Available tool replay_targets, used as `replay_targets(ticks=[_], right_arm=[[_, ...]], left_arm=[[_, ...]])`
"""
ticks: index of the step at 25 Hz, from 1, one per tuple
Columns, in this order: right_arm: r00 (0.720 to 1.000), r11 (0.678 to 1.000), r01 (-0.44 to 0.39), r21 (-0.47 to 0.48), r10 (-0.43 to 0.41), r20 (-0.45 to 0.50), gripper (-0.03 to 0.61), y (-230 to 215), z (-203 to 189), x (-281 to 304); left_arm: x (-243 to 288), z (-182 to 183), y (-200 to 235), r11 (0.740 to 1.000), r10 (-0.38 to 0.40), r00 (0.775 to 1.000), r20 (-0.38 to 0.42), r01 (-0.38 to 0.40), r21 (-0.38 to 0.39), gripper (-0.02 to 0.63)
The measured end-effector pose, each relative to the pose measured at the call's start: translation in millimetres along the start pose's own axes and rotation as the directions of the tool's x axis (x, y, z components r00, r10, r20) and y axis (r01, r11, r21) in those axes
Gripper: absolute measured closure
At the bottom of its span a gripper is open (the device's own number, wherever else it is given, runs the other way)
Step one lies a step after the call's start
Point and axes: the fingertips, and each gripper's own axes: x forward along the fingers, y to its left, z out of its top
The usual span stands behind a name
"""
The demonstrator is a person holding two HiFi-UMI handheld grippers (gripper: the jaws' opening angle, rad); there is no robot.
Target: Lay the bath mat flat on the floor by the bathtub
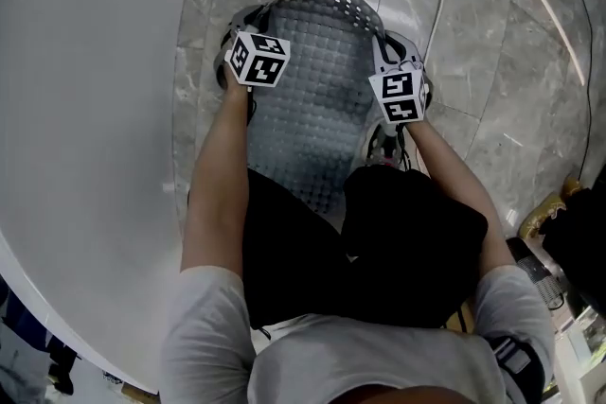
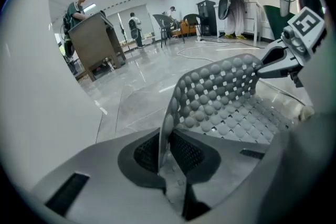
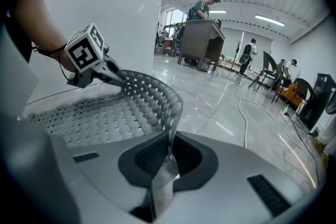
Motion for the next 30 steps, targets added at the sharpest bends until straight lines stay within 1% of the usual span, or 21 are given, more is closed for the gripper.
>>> replay_targets(ticks=[5,7,10,12,13,14,16,17,18,22,27,28,30], right_arm=[[1.0,0.998,-0.029,-0.064,0.029,-0.013,0.558,11.0,-16.4,3.8],[0.999,0.998,-0.029,-0.057,0.028,-0.014,0.558,12.0,-23.6,6.4],[0.999,0.998,-0.03,-0.049,0.029,-0.03,0.558,5.9,-35.0,11.8],[0.999,0.996,-0.031,-0.083,0.028,-0.037,0.558,-4.5,-35.4,21.9],[0.999,0.994,-0.031,-0.105,0.027,-0.038,0.558,-10.7,-33.8,29.1],[0.999,0.992,-0.031,-0.121,0.027,-0.039,0.558,-16.2,-31.8,36.9],[0.999,0.992,-0.029,-0.125,0.024,-0.04,0.558,-25.3,-29.3,51.9],[0.999,0.992,-0.029,-0.123,0.024,-0.042,0.557,-30.2,-28.7,58.5],[0.999,0.992,-0.029,-0.123,0.024,-0.044,0.557,-35.7,-28.7,64.1],[0.997,0.99,-0.027,-0.138,0.018,-0.069,0.546,-50.2,-30.8,77.0],[0.993,0.989,-0.043,-0.14,0.028,-0.112,0.54,-50.6,-36.1,83.5],[0.992,0.988,-0.049,-0.146,0.032,-0.118,0.54,-50.6,-36.4,84.8],[0.991,0.984,-0.058,-0.168,0.037,-0.128,0.535,-50.6,-36.1,87.5]], left_arm=[[1.0,-16.1,-4.7,0.998,0.054,0.998,-0.02,-0.055,-0.019,0.584],[-3.5,-26.1,-5.4,0.997,0.078,0.997,-0.026,-0.078,0.0,0.584],[-3.7,-37.3,-11.7,0.995,0.091,0.995,-0.044,-0.089,0.045,0.584],[8.2,-34.8,-11.9,0.991,0.104,0.993,-0.059,-0.098,0.094,0.584],[17.2,-30.8,-9.9,0.985,0.115,0.991,-0.065,-0.105,0.135,0.584],[27.0,-26.1,-6.4,0.976,0.126,0.99,-0.069,-0.111,0.189,0.584],[44.6,-17.4,3.4,0.948,0.14,0.988,-0.071,-0.113,0.297,0.584],[51.3,-13.8,8.5,0.938,0.144,0.987,-0.07,-0.113,0.328,0.584],[56.4,-11.0,12.8,0.933,0.147,0.987,-0.069,-0.115,0.34,0.583],[68.3,-5.1,22.1,0.937,0.151,0.986,-0.073,-0.119,0.329,0.584],[79.9,-6.4,23.2,0.939,0.148,0.982,-0.114,-0.103,0.329,0.581],[81.7,-7.1,24.0,0.935,0.146,0.982,-0.122,-0.097,0.34,0.578],[84.9,-6.5,25.6,0.916,0.145,0.98,-0.136,-0.081,0.394,0.572]])
